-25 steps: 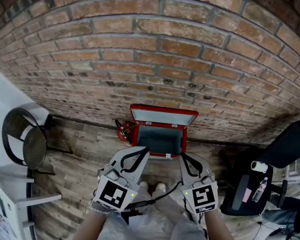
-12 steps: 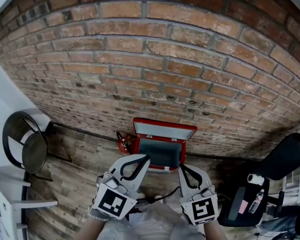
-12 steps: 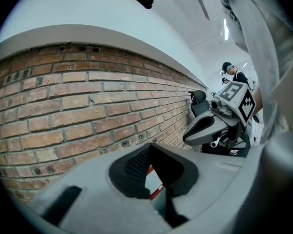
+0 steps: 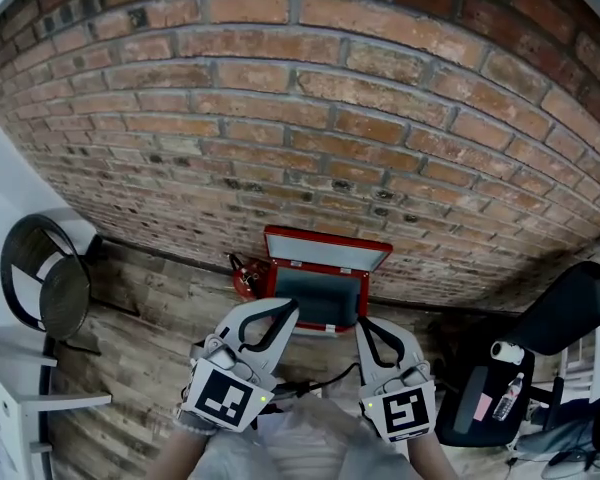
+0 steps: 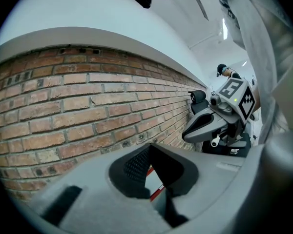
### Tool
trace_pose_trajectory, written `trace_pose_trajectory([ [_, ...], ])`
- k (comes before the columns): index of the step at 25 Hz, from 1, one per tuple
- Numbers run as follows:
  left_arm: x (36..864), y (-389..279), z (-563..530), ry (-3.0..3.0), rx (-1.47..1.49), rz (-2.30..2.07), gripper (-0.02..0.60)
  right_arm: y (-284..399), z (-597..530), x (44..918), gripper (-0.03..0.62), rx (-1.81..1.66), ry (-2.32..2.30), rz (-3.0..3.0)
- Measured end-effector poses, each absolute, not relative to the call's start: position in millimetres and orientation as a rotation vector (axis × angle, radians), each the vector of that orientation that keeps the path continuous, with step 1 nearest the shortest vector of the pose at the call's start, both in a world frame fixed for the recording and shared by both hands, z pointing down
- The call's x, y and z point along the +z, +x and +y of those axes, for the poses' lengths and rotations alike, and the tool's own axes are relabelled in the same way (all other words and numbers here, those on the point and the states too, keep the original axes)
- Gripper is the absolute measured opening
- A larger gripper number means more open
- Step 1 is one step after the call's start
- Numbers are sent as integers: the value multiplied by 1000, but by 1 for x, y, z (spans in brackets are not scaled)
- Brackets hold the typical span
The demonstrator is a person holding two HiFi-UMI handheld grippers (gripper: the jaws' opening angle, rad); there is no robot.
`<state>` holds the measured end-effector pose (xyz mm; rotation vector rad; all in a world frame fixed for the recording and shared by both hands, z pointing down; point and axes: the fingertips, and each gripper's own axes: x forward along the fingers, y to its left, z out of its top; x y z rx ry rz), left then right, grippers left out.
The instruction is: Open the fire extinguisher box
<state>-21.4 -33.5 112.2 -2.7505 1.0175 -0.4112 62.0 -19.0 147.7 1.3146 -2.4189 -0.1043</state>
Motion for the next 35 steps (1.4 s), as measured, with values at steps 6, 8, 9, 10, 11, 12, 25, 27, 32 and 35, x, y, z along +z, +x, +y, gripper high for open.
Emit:
trace_pose_trajectory([
  [6,116,-22,-33,-2762,-416,1019,-2,63,-21,141,5,-105,1340,-2428],
  [8,117,-23,-33,-2763,-416,1022,-2,63,-22,140,5,-107,1343,-2428],
  [9,117,-24,-34,-2762,-418,1021,-2,63,-23,139,5,-111,1344,-2428],
  [10,117,-24,-34,-2761,-419,1020,-2,63,-23,139,5,-115,1344,-2428],
  [11,117,-24,-33,-2761,-419,1019,-2,62,-23,138,5,-119,1343,-2429],
  [12,117,-24,-33,-2761,-419,1020,-2,62,-23,137,5,-123,1342,-2430],
  [25,116,-19,-33,-2759,-434,1016,-2,66,-24,135,5,-148,1338,-2426],
  [27,116,-17,-33,-2759,-430,1012,-2,66,-24,135,4,-145,1341,-2426],
  [32,115,-15,-34,-2760,-424,1012,-2,66,-25,135,5,-154,1334,-2425],
  [35,114,-16,-35,-2757,-420,1012,-2,65,-25,136,5,-148,1338,-2427],
])
